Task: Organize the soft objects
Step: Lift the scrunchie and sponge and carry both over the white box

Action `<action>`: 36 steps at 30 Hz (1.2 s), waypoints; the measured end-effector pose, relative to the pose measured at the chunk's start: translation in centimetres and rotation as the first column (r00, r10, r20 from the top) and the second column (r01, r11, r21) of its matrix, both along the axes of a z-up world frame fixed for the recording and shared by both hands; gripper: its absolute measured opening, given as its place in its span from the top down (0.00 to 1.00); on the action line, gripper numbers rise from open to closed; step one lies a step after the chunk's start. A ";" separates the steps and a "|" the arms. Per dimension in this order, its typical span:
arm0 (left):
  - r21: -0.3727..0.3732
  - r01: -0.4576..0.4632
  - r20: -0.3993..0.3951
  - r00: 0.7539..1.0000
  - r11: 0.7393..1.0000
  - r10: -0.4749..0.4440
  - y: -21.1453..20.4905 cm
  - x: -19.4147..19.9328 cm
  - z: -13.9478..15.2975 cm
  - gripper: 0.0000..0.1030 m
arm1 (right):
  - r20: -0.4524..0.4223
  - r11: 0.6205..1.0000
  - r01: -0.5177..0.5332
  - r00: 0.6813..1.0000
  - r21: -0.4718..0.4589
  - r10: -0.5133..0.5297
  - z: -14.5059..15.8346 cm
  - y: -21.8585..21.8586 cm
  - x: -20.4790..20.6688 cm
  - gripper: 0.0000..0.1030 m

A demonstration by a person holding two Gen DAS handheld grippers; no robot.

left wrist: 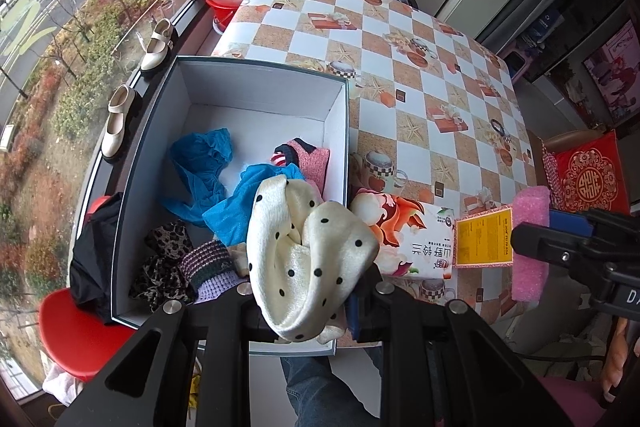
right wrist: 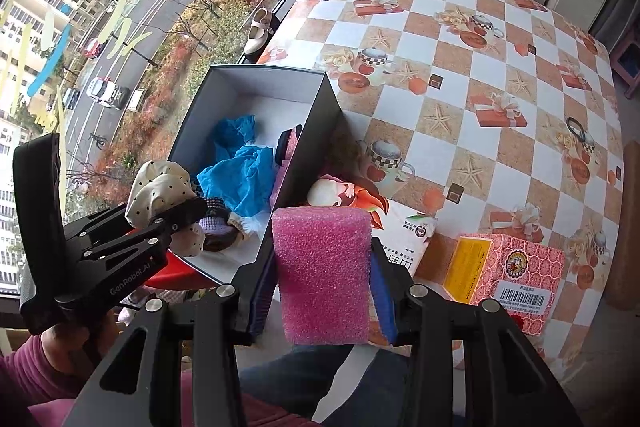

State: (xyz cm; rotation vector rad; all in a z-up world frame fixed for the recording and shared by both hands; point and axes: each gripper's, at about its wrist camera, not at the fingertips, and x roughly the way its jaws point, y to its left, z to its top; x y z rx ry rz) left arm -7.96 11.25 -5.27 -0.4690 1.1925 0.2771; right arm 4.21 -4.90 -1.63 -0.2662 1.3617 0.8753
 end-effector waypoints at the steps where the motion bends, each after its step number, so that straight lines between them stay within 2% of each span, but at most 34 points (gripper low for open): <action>1: -0.001 -0.006 0.000 1.000 1.000 0.006 0.1 -0.1 0.0 0.75 | 0.000 1.000 -0.003 1.000 -0.002 0.003 0.0 0.1 -0.1 0.57; 12: 0.022 -0.119 -0.002 0.993 0.993 0.119 2.8 -1.6 0.0 0.75 | 0.015 0.998 -0.055 0.998 0.006 0.055 0.0 2.6 0.1 0.57; 20: 0.041 -0.203 -0.028 0.978 0.978 0.205 4.8 -2.6 -0.8 0.75 | 0.014 0.986 -0.167 0.986 0.011 0.167 -0.6 7.1 -0.9 0.57; 28: 0.052 -0.242 -0.041 0.969 0.969 0.244 5.7 -2.5 -1.3 0.75 | 0.021 0.969 -0.248 0.969 0.013 0.248 -0.9 10.9 -1.4 0.57; 36: 0.073 -0.265 -0.045 0.962 0.962 0.268 6.7 -1.4 -1.7 0.75 | 0.018 0.964 -0.266 0.964 0.009 0.266 -1.3 13.1 -1.0 0.57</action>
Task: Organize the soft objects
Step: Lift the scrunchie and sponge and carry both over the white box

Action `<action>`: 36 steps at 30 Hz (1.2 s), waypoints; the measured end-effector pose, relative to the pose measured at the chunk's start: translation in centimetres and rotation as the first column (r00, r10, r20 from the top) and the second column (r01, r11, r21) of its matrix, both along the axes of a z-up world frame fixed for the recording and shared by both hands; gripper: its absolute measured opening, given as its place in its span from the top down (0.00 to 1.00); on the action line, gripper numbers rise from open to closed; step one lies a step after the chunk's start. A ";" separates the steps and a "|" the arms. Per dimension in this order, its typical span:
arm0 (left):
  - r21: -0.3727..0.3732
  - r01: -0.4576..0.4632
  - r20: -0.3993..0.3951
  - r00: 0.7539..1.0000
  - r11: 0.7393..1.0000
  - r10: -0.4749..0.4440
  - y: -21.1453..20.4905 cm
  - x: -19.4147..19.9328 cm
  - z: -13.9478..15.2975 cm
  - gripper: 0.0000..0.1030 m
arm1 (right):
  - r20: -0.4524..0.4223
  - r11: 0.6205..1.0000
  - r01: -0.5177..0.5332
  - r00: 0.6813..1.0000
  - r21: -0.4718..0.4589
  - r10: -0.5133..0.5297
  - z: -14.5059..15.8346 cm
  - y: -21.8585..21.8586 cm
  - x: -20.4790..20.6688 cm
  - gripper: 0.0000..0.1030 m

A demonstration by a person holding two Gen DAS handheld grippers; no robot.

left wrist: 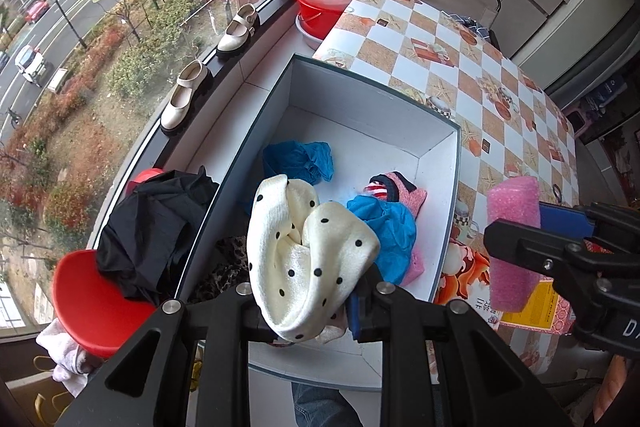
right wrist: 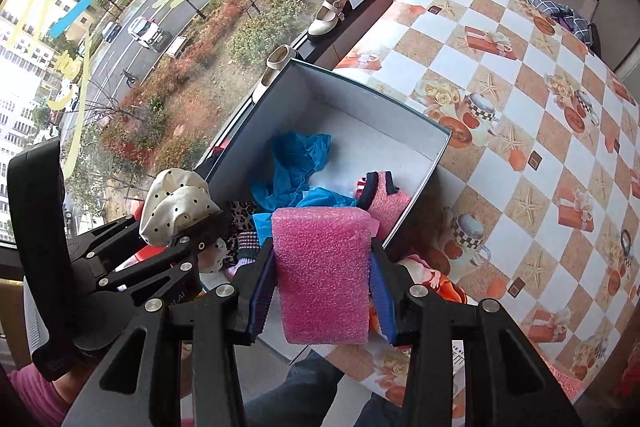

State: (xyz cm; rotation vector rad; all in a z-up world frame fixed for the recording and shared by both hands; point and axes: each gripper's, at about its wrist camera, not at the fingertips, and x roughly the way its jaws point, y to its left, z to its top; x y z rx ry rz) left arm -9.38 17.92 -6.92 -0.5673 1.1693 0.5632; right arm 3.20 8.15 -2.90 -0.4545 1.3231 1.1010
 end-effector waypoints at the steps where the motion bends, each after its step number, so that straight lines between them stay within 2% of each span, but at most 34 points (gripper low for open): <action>1: 0.004 -0.003 -0.004 1.000 1.000 0.003 0.1 0.1 -0.1 0.75 | 0.003 1.000 -0.001 1.000 -0.001 0.001 -0.1 0.2 0.1 0.57; 13: 0.008 -0.032 -0.032 0.999 0.999 0.032 1.2 1.6 -1.2 0.75 | 0.044 0.999 -0.012 0.999 -0.032 0.014 -1.0 2.7 1.2 0.57; 36: 0.003 -0.036 -0.049 0.998 0.999 0.036 1.5 2.0 -1.7 0.74 | 0.043 0.999 -0.020 0.999 -0.046 0.022 -2.0 4.7 2.2 0.57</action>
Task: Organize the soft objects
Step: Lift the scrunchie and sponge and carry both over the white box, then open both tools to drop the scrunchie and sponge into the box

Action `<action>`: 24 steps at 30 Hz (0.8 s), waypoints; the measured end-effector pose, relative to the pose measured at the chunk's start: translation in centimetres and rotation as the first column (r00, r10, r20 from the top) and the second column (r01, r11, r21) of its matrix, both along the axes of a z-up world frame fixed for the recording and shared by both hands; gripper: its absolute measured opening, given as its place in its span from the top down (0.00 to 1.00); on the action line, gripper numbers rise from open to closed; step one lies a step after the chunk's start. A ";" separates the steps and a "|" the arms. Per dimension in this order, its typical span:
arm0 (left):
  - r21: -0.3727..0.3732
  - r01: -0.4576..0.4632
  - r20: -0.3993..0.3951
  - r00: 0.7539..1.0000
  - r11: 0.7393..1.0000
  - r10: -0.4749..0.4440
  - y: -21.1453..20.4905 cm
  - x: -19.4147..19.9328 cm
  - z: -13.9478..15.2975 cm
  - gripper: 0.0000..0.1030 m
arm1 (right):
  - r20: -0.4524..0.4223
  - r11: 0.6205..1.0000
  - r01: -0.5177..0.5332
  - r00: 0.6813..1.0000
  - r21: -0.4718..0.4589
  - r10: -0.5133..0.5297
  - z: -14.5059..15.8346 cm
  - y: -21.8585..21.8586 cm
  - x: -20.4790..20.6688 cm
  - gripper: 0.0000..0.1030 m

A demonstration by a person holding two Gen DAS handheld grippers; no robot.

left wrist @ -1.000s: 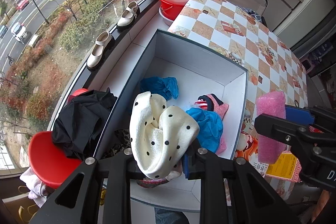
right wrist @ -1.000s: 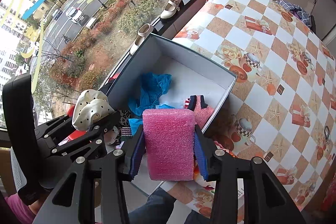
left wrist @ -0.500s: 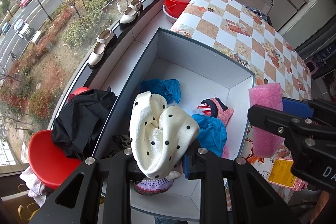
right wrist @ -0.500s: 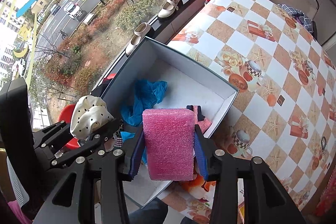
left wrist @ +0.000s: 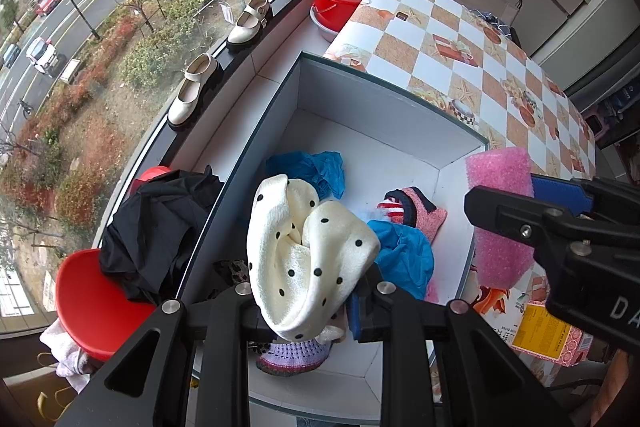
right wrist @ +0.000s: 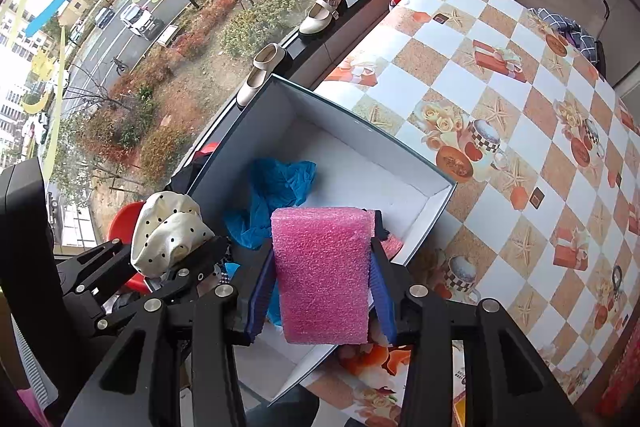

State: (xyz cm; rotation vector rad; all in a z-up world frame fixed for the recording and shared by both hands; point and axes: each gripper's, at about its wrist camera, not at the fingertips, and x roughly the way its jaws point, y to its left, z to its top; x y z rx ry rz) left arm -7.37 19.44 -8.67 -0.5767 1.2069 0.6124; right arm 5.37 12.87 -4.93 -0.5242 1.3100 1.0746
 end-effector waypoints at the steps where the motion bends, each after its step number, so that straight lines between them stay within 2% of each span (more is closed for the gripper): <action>1: 0.001 0.000 -0.001 1.000 1.000 0.000 0.0 0.0 0.0 0.74 | -0.001 1.000 0.002 1.000 0.000 -0.002 0.0 0.0 0.1 0.57; 13: 0.000 -0.001 -0.006 1.000 1.000 0.001 0.1 -0.3 -0.4 0.72 | -0.002 1.000 0.006 1.000 -0.003 -0.006 -0.2 0.2 0.4 0.57; 14: 0.002 -0.002 -0.004 1.000 1.000 0.002 0.1 -0.5 -0.4 0.70 | -0.001 1.000 0.006 1.000 -0.002 -0.006 -0.3 0.2 0.4 0.57; 16: 0.017 -0.011 -0.021 1.000 1.000 0.011 0.1 -0.8 -0.5 0.52 | -0.001 1.000 0.004 1.000 0.000 -0.004 -0.3 0.2 0.5 0.57; 18: 0.032 -0.004 -0.055 0.998 0.999 0.006 0.0 -0.9 -0.7 0.39 | -0.009 1.000 0.005 1.000 -0.006 -0.005 -0.4 0.2 0.6 0.55; 20: 0.037 0.013 -0.070 0.997 0.999 -0.010 -0.2 -0.9 -0.8 0.35 | -0.017 1.000 0.011 1.000 -0.017 -0.011 -0.5 0.1 0.8 0.45; 22: 0.049 0.020 -0.081 0.997 0.999 -0.016 -0.4 -0.8 -0.6 0.24 | -0.014 1.000 0.012 1.000 -0.023 -0.012 -0.5 -0.1 0.7 0.03; 24: 0.063 0.012 -0.065 0.998 0.998 -0.008 -0.4 -1.2 -0.3 0.23 | 0.027 1.000 0.014 1.000 -0.020 -0.013 0.1 -0.4 0.7 0.00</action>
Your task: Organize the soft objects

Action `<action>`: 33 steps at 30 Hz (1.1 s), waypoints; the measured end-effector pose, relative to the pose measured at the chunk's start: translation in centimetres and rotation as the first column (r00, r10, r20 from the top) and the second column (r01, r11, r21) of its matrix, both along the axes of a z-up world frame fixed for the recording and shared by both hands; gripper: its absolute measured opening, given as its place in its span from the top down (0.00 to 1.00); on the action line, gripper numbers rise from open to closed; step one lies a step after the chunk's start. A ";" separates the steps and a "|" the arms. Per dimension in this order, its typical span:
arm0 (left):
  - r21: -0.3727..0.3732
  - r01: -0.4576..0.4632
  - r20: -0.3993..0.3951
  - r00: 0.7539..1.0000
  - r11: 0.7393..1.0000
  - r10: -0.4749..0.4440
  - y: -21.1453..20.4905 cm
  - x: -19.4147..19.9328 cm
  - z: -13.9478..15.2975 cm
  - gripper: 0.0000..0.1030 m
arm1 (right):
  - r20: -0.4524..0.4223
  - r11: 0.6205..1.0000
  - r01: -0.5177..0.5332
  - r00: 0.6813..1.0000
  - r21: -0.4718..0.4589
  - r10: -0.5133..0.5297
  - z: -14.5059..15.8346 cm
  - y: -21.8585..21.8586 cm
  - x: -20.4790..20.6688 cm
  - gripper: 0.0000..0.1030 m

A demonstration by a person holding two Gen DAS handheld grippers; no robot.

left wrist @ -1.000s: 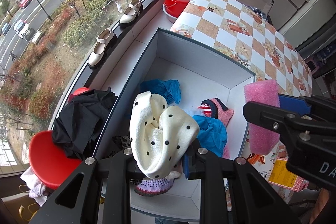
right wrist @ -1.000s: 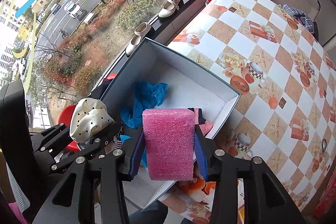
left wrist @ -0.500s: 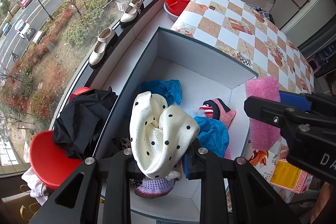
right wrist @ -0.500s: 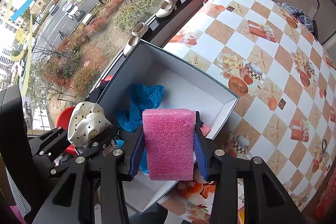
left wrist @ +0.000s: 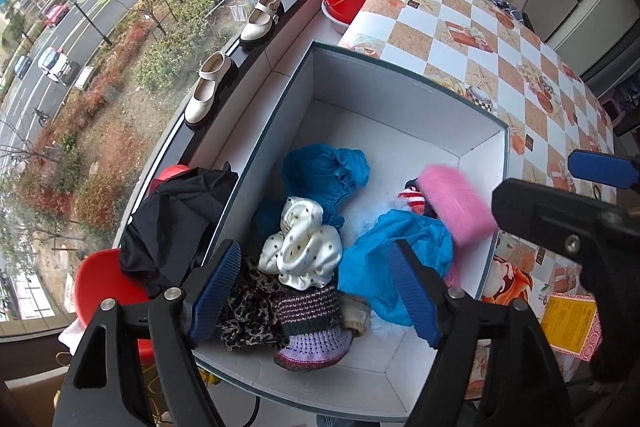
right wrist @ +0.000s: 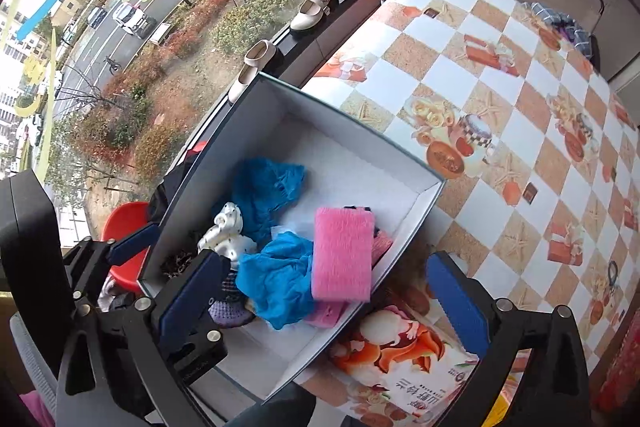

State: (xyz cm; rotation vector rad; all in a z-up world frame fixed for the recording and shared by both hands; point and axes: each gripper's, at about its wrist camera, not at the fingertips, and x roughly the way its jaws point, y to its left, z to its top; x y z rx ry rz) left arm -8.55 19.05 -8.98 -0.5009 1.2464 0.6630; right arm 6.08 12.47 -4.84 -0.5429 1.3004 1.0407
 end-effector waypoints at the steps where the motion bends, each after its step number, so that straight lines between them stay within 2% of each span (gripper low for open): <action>1: 0.016 0.002 0.008 1.000 1.000 -0.002 -0.1 -0.1 0.4 0.23 | 0.006 1.000 -0.002 1.000 0.011 0.002 0.2 -0.2 0.0 0.00; 6: 0.161 0.043 0.086 0.995 0.986 -0.057 -1.5 -1.0 4.8 0.23 | 0.015 0.998 0.035 0.999 0.051 -0.035 2.2 -2.0 0.2 0.00; 7: 0.167 0.044 0.103 0.993 0.985 -0.062 -1.7 -1.3 5.7 0.22 | 0.025 0.997 0.039 0.999 0.060 -0.040 2.9 -2.4 0.1 0.00; 8: 0.143 0.048 0.116 0.991 0.989 -0.065 -1.8 -1.7 6.3 0.21 | 0.033 0.996 0.042 0.998 0.072 -0.045 3.6 -2.8 -0.1 0.00; 11: -0.023 0.080 0.147 0.986 0.997 -0.076 -1.9 -2.5 6.8 0.19 | 0.038 0.994 0.041 0.998 0.098 -0.045 5.5 -4.0 -0.9 0.00; 12: -0.048 0.083 0.152 0.986 0.995 -0.074 -2.2 -3.1 7.0 0.19 | 0.034 0.994 0.040 0.999 0.099 -0.043 5.9 -4.3 -1.2 0.00; 13: -0.050 0.084 0.148 0.986 0.995 -0.076 -2.6 -3.7 7.3 0.19 | 0.026 0.995 0.035 0.999 0.098 -0.038 6.3 -4.6 -1.6 0.00; 17: 0.020 0.092 0.066 0.993 0.996 -0.093 -4.7 -5.4 8.2 0.19 | 0.021 0.997 0.023 0.999 0.074 -0.024 6.8 -5.6 -3.3 0.00; 20: 0.035 0.083 0.029 0.996 0.996 -0.084 -5.6 -6.3 8.2 0.19 | 0.010 0.998 0.023 1.000 0.059 -0.024 6.5 -6.1 -4.3 0.00; 25: 0.023 0.068 0.006 0.998 0.997 -0.069 -5.8 -7.0 7.9 0.19 | -0.007 1.000 0.026 1.000 0.017 -0.026 5.7 -6.0 -5.1 0.00; 33: 0.022 0.051 0.003 0.999 0.998 -0.051 -5.4 -6.9 7.8 0.19 | 0.000 1.000 0.019 1.000 0.009 -0.019 5.8 -6.0 -5.6 0.00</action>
